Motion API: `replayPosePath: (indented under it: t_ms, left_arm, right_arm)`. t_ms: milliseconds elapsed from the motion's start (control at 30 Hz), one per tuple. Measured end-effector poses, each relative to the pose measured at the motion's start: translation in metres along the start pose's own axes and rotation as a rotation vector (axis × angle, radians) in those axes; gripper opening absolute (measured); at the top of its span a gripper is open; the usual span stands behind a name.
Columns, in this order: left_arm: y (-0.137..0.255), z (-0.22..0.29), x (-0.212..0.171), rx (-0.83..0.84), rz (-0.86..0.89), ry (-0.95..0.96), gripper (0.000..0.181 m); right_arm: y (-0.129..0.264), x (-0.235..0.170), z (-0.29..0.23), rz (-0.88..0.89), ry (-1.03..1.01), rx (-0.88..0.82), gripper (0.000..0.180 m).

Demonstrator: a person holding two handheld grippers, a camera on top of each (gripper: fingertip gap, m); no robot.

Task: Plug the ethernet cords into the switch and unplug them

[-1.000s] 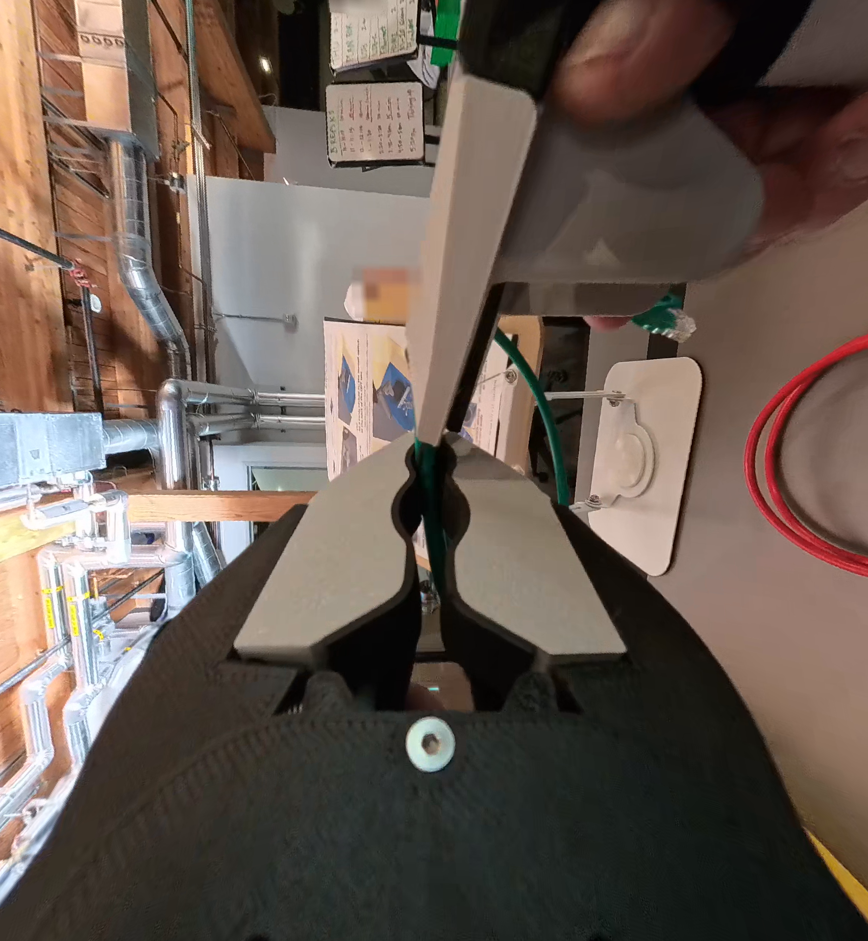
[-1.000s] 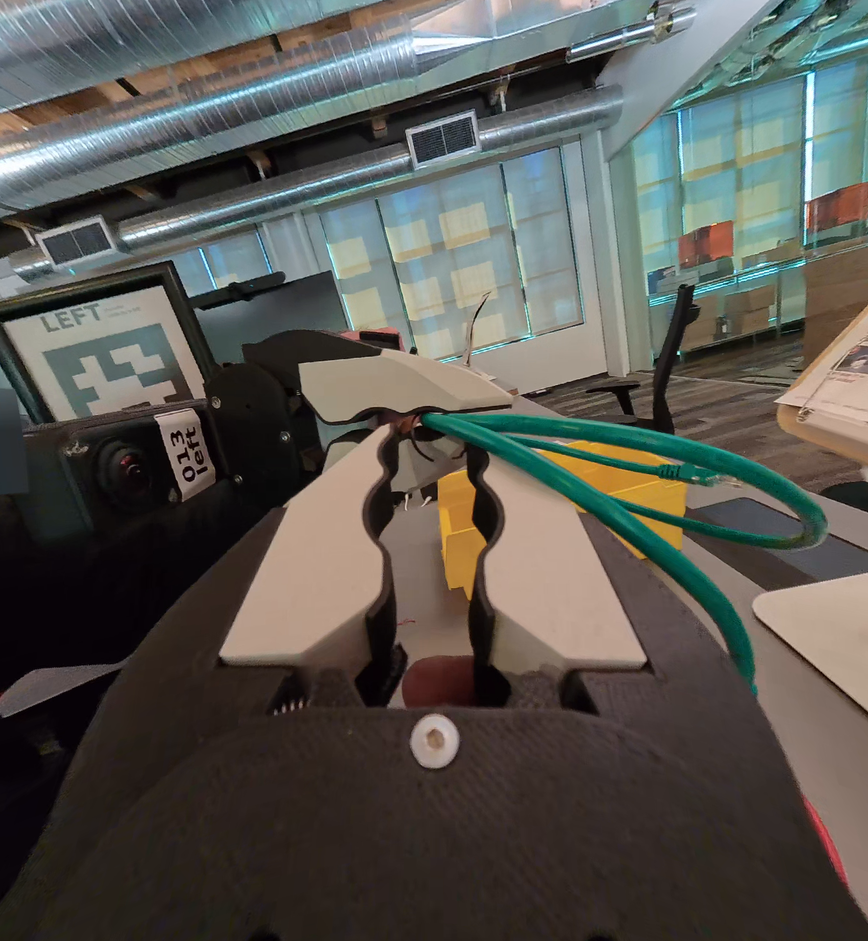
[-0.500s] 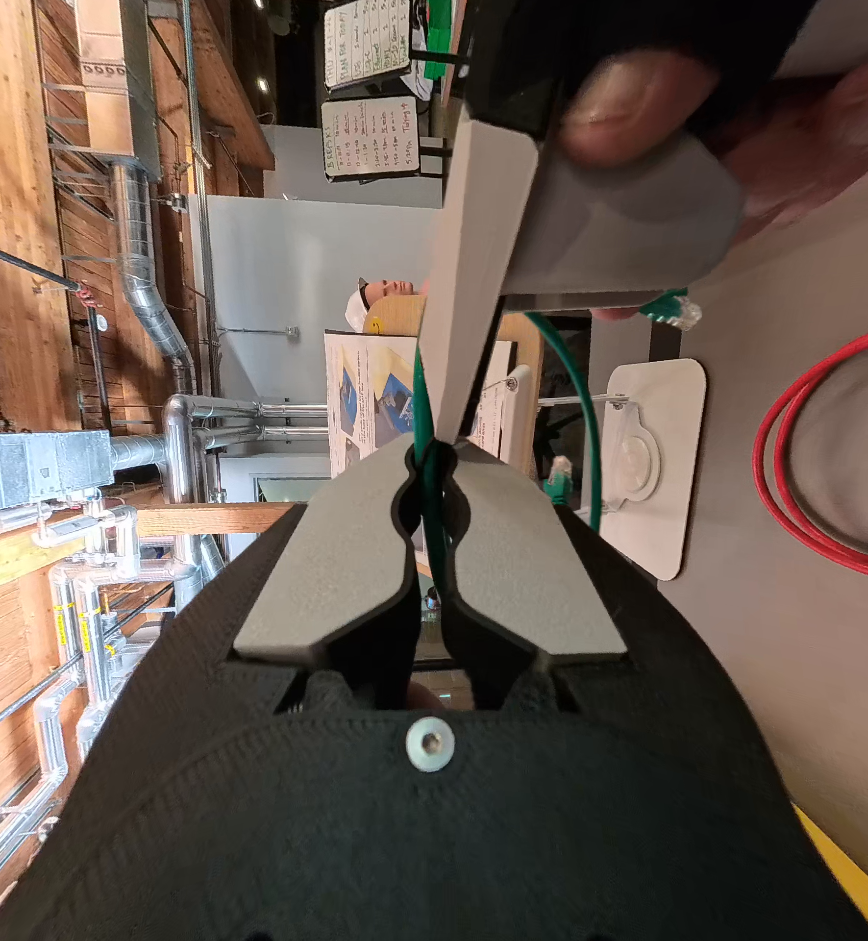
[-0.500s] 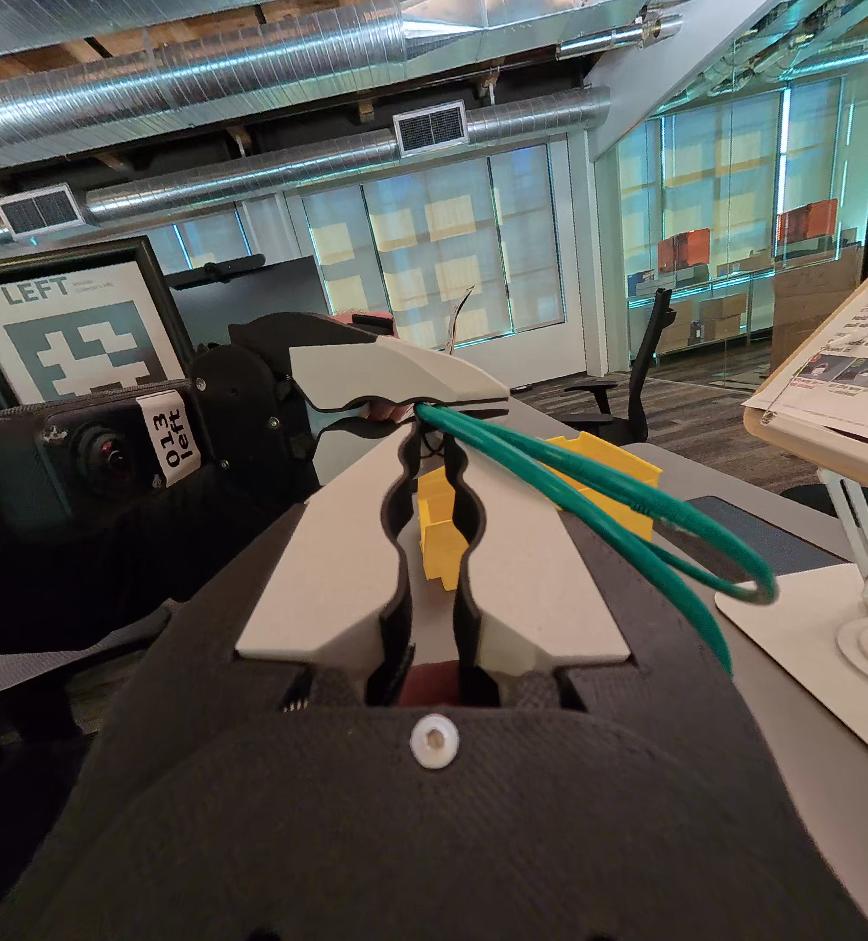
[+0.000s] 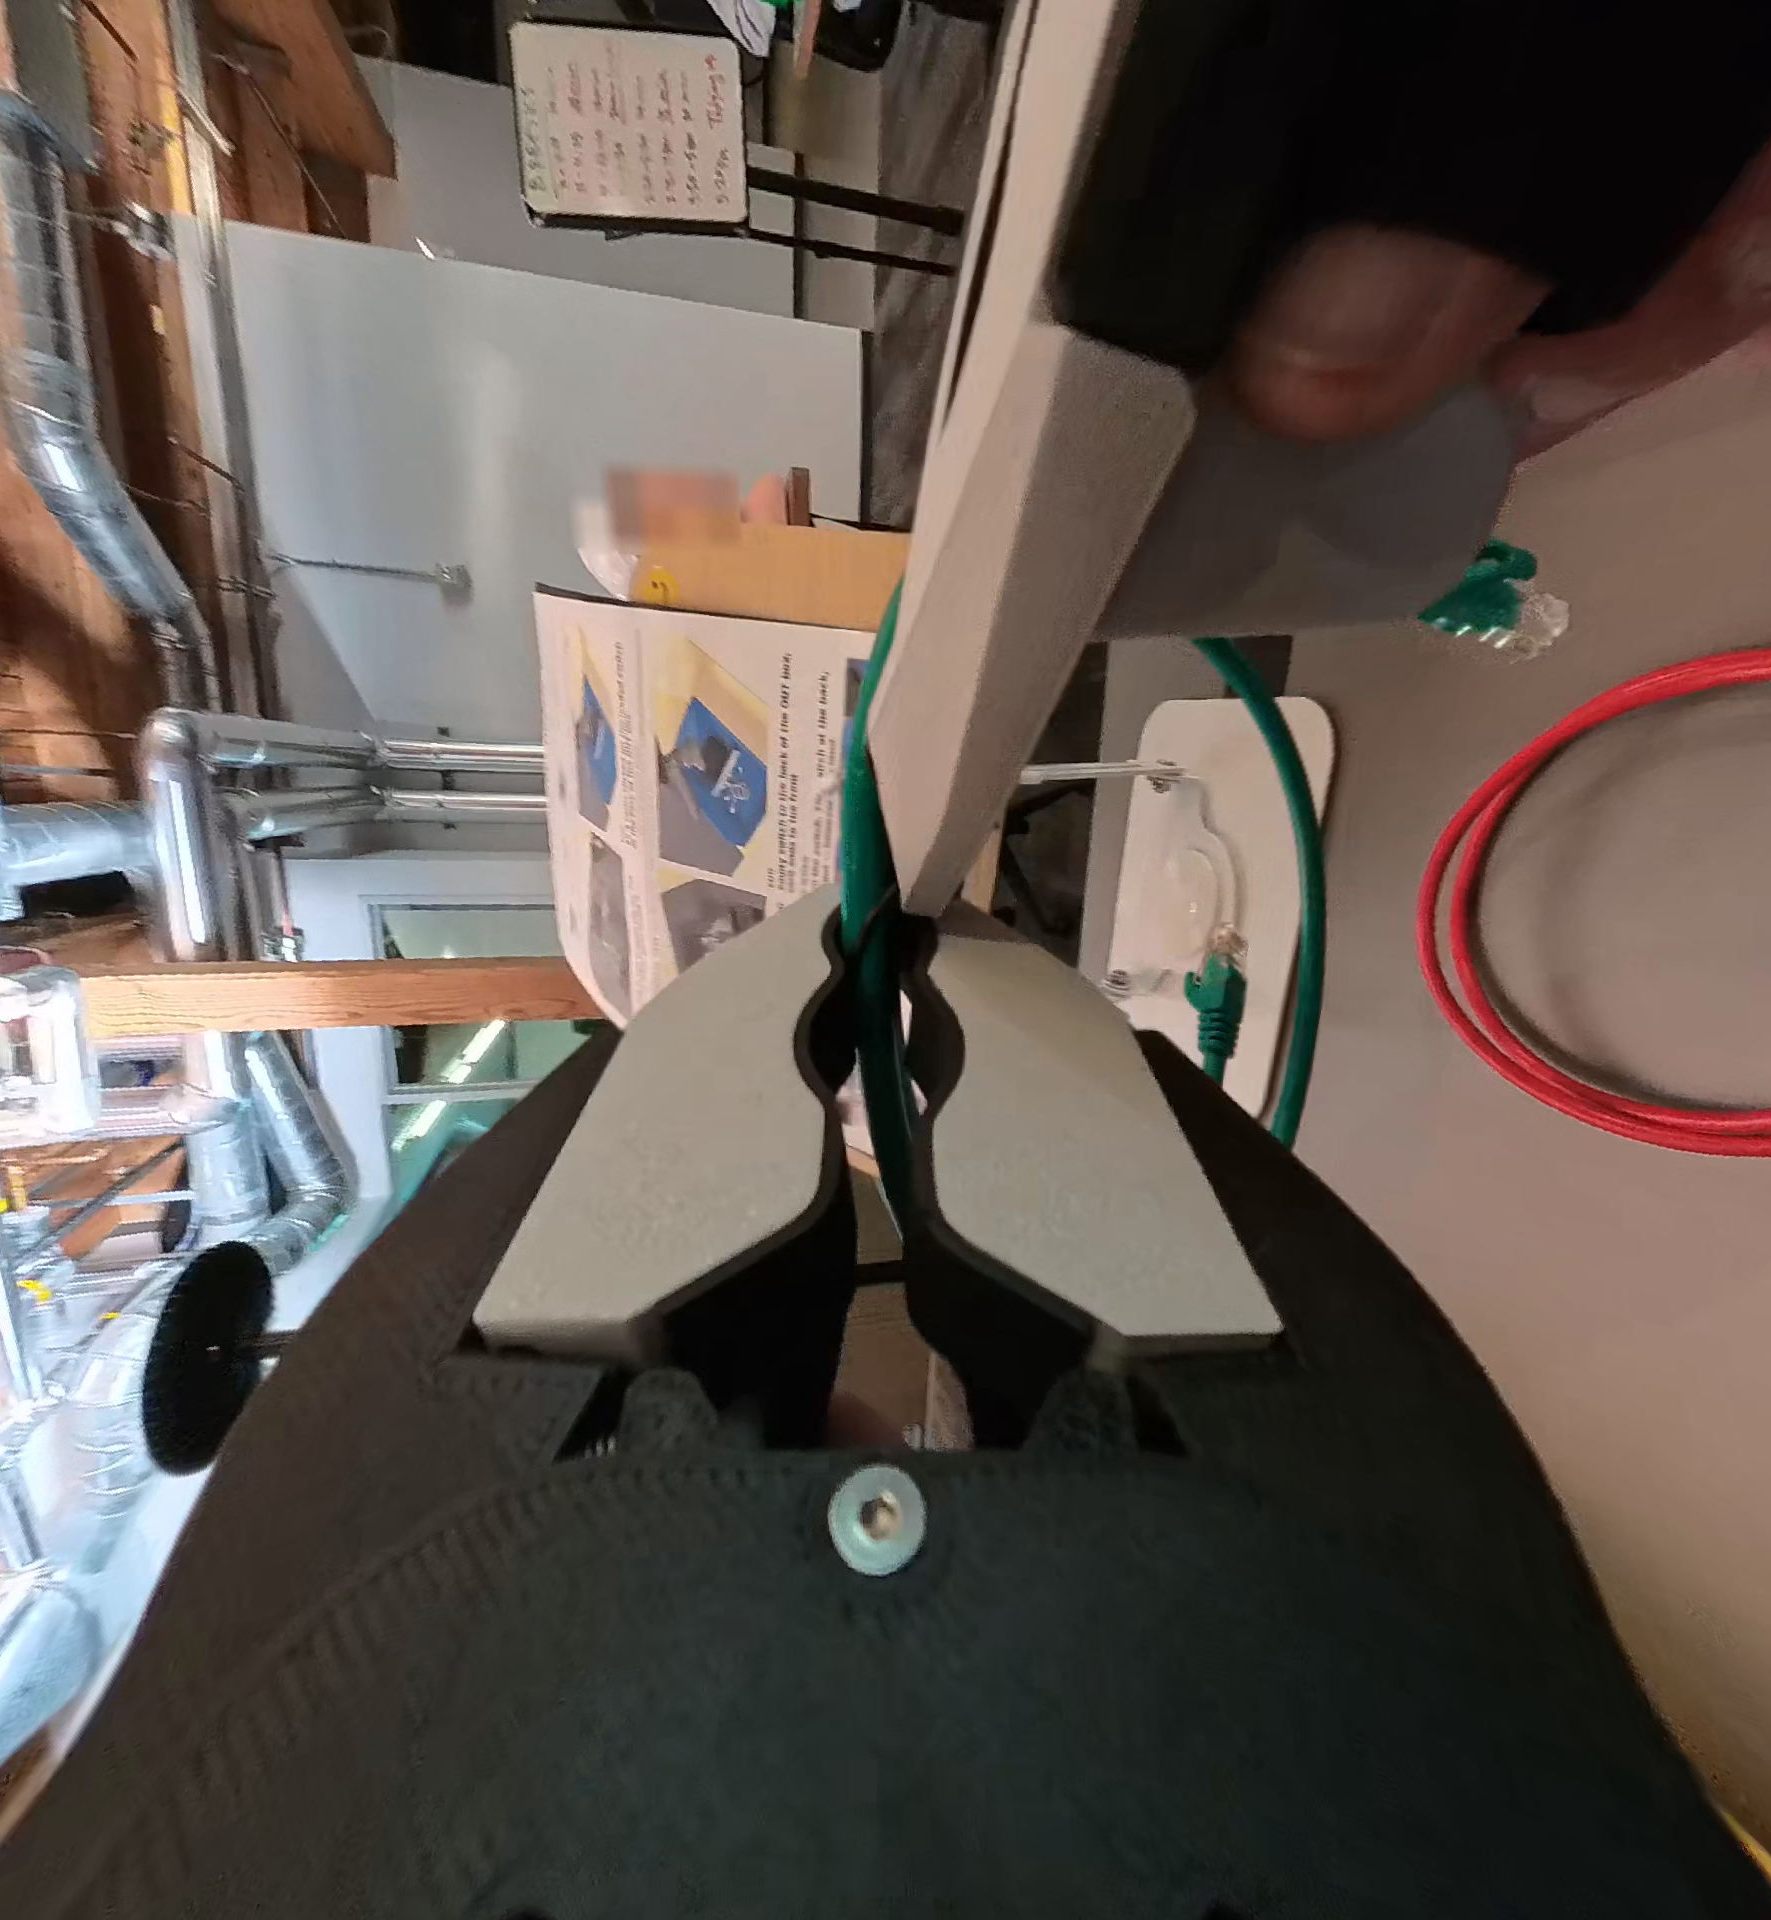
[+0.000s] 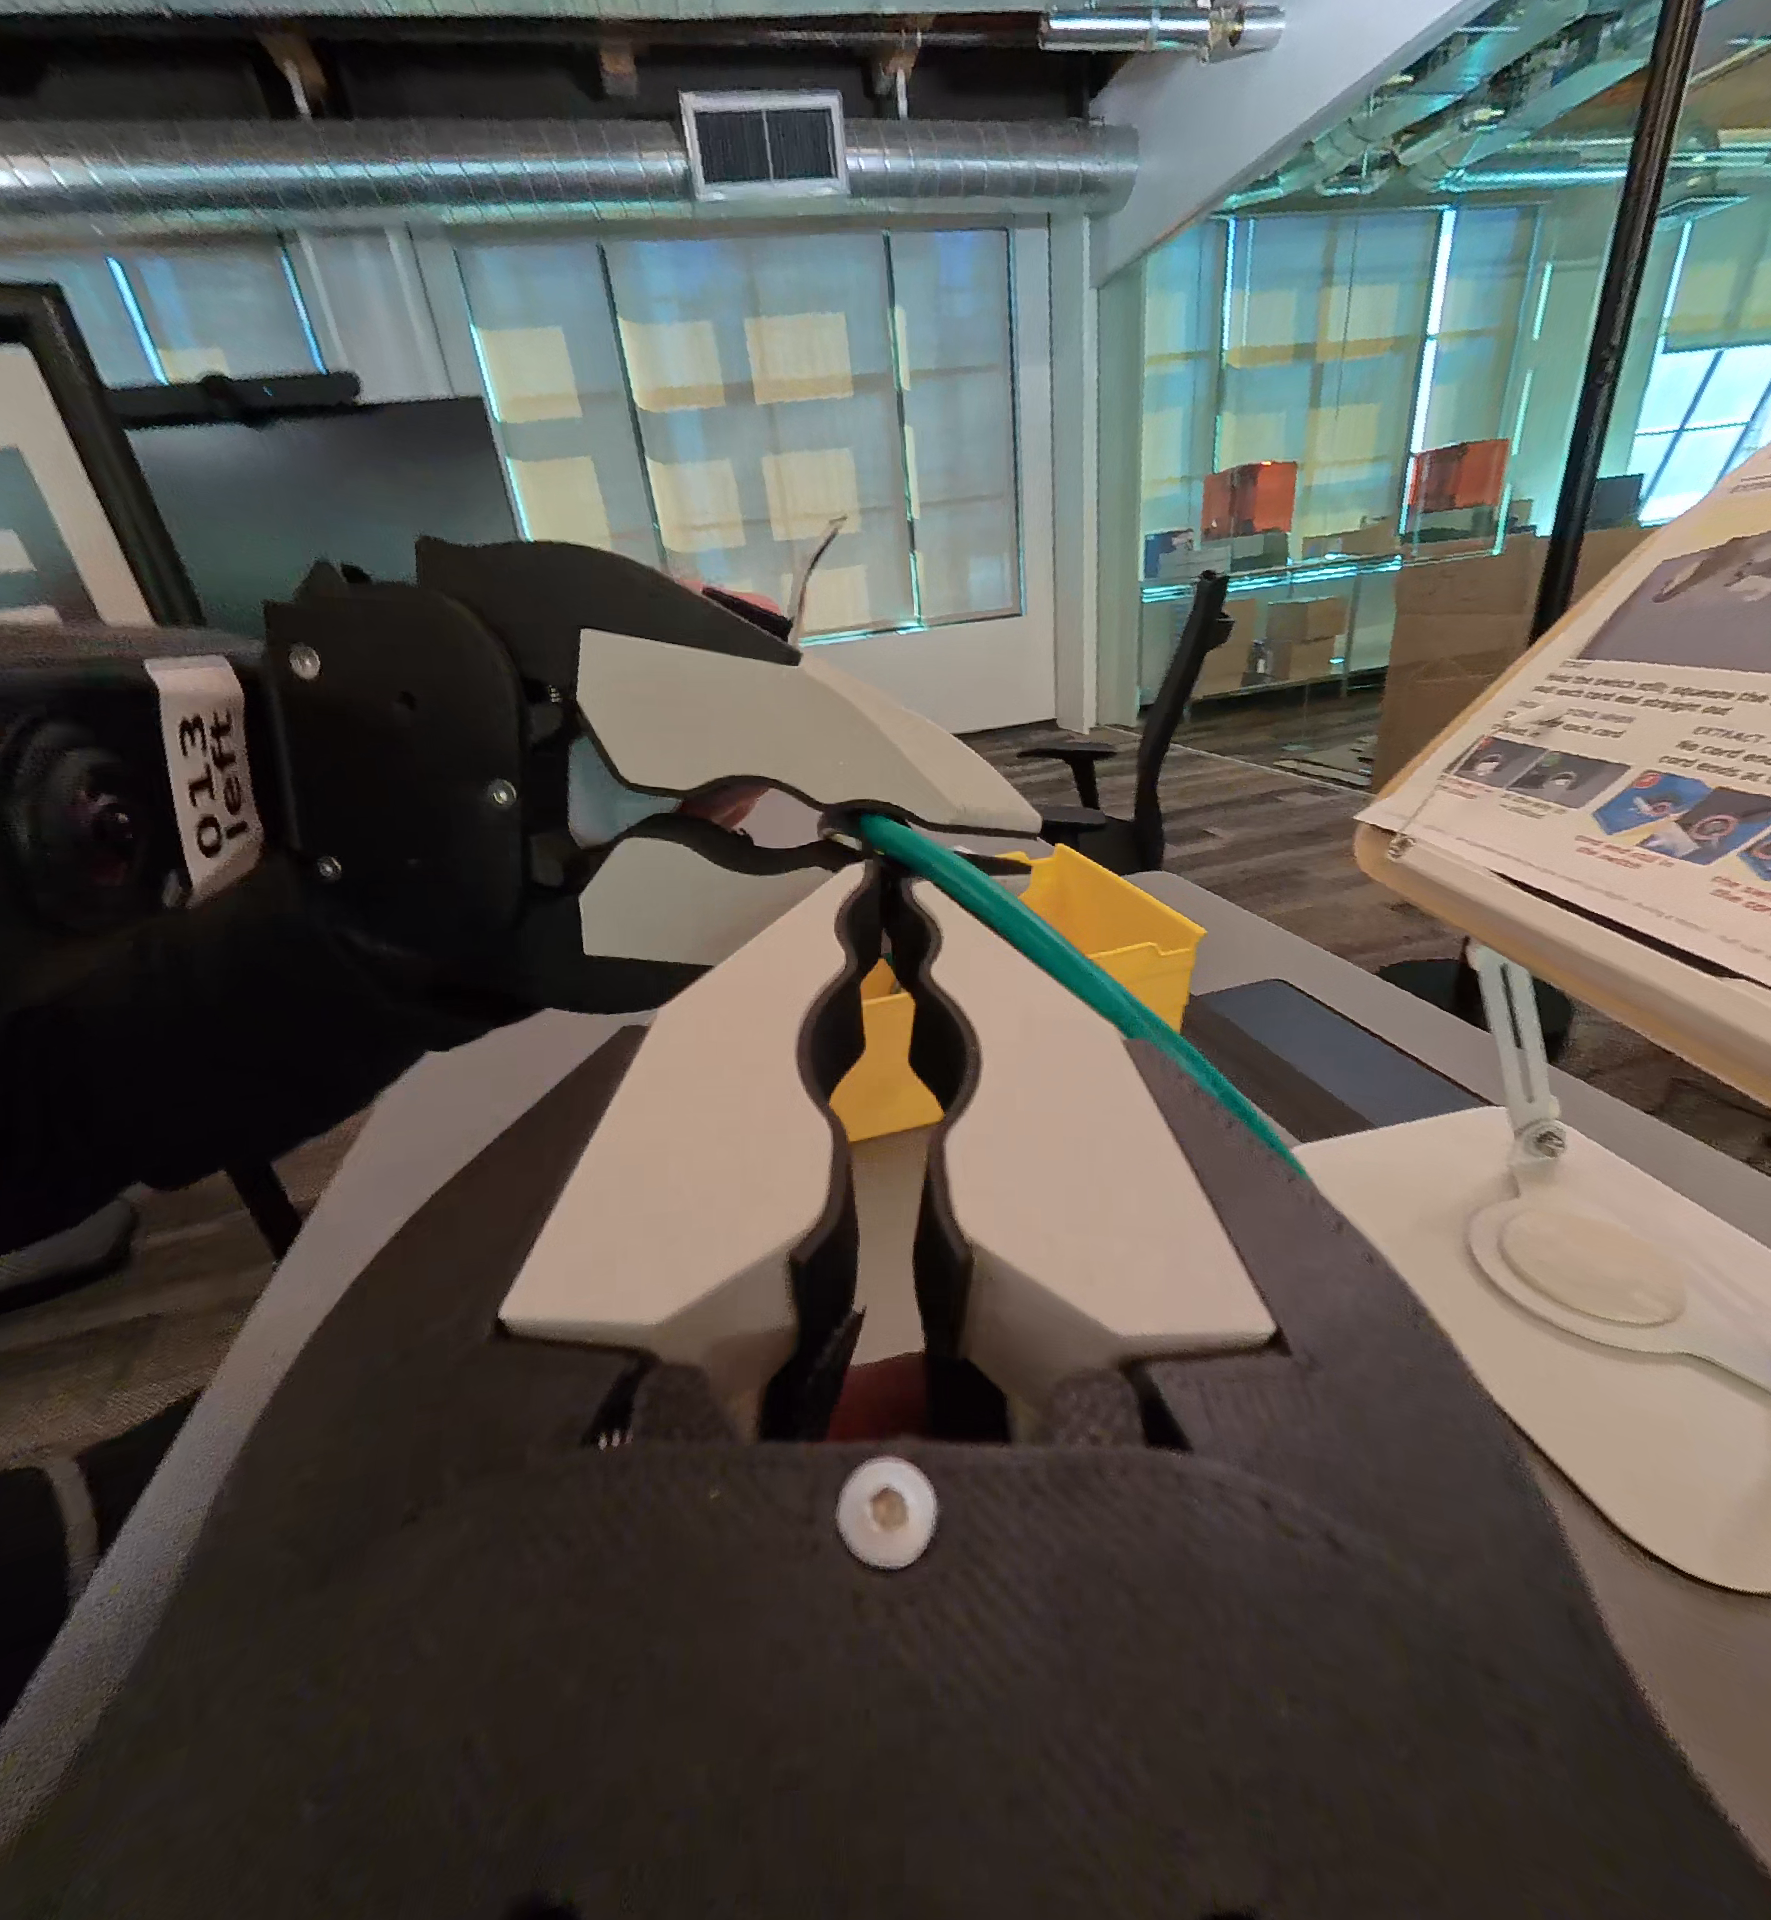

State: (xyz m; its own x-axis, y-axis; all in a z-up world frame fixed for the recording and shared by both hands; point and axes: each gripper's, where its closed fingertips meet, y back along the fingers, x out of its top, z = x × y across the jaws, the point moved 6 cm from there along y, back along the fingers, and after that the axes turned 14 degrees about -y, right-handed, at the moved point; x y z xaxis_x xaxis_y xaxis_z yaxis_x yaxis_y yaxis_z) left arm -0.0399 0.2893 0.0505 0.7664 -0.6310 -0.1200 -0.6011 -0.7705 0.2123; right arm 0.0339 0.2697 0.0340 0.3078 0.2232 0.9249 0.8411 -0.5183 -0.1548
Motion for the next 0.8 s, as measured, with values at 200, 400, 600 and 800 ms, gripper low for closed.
replayPosePath:
  t_ms: [200,400,600,800]
  left_arm:
    - [-0.005,0.009,-0.003,-0.106,-0.028,0.059,0.006]
    - [-0.005,0.017,-0.005,-0.153,-0.013,0.094,0.009]
    - [0.001,0.016,-0.011,-0.109,0.007,0.130,0.024]
    - [0.008,0.020,-0.019,-0.117,0.086,0.247,0.043]
  right_arm:
    - [-0.003,-0.006,0.003,-0.060,0.093,-0.081,0.000]
    - [-0.005,-0.012,0.006,-0.096,0.123,-0.097,0.000]
    - [-0.004,-0.011,0.008,-0.085,0.114,-0.098,0.000]
    - [0.001,-0.008,0.012,-0.073,0.095,-0.089,0.000]
